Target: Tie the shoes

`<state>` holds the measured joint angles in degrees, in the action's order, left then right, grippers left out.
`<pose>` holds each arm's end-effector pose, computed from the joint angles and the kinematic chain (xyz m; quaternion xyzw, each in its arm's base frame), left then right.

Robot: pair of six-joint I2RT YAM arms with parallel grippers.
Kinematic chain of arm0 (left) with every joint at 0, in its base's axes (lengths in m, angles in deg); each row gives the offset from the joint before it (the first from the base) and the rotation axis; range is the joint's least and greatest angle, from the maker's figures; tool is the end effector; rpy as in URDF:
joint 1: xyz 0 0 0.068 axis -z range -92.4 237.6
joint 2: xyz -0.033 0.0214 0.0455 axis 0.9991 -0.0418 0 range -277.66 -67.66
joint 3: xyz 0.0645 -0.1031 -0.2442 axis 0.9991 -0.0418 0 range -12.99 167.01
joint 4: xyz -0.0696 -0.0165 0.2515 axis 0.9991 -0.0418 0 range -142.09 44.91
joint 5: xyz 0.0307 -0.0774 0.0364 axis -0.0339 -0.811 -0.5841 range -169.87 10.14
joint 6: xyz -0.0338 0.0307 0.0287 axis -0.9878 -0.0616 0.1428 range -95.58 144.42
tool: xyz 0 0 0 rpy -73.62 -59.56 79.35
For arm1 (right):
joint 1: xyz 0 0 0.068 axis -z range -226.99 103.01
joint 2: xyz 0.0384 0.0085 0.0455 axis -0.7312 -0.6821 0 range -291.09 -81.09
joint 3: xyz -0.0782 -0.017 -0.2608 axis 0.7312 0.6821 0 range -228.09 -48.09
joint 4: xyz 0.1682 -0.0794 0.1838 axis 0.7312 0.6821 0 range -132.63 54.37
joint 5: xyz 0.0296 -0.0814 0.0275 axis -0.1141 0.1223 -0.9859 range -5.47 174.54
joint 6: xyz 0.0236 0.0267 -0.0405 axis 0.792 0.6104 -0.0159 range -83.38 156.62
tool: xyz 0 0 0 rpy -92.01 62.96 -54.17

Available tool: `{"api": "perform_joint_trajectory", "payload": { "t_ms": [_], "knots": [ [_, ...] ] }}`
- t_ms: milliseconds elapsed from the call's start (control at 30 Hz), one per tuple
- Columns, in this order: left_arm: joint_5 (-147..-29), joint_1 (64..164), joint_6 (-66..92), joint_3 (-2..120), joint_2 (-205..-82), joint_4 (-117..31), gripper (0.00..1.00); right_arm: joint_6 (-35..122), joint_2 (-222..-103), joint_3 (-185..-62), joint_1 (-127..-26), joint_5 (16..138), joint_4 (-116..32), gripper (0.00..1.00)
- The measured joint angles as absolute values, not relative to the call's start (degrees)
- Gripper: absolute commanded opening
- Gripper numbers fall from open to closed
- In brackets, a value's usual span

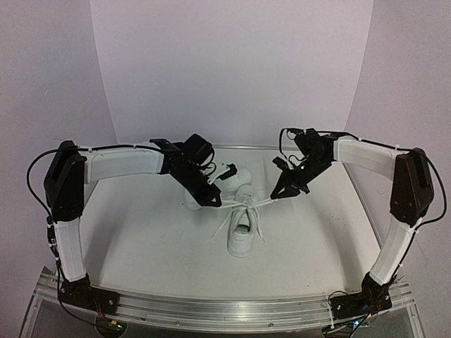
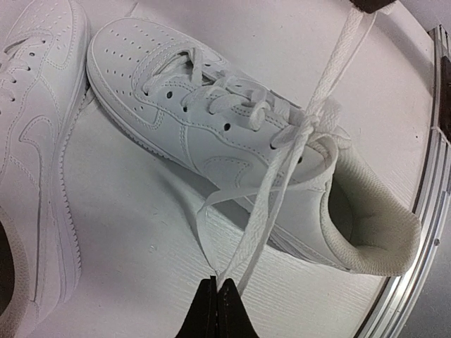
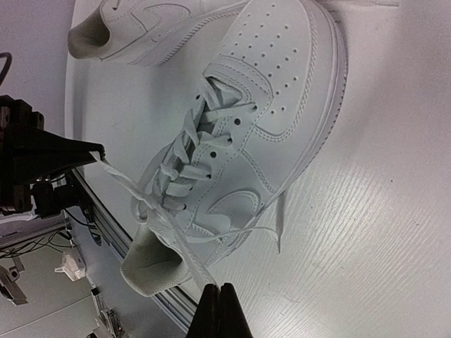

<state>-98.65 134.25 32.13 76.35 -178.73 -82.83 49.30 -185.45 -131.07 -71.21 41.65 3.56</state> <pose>0.2796 -0.3127 0.2321 0.4730 0.8271 -0.2350 0.1924 0.3308 0.1755 0.2433 -0.1625 0.9012 0.3975 0.0582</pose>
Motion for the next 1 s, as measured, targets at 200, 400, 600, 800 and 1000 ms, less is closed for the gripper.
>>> {"api": "perform_joint_trajectory", "payload": {
  "t_ms": [200, 400, 600, 800, 1000],
  "knots": [
    [-98.6, 134.1, 32.1, 76.9, -178.7, -84.6, 0.00, 49.5, -185.7, -131.2, -72.4, 44.1, 5.1, 0.00],
    [-99.2, 131.3, 30.4, 74.6, -176.4, -82.2, 0.00, 50.4, -185.6, -129.3, -71.6, 45.8, 3.6, 0.00],
    [-100.1, 131.7, 30.4, 74.6, -176.2, -81.0, 0.00, 50.4, -185.6, -127.1, -71.0, 46.1, 1.7, 0.00],
    [-99.8, 132.6, 30.1, 73.7, -175.8, -79.9, 0.00, 50.4, -185.5, -126.9, -70.1, 46.8, 1.8, 0.00],
    [-101.3, 132.6, 30.1, 72.5, -175.2, -78.9, 0.00, 50.3, -184.6, -126.9, -68.7, 44.3, 1.8, 0.00]
  ]
}}
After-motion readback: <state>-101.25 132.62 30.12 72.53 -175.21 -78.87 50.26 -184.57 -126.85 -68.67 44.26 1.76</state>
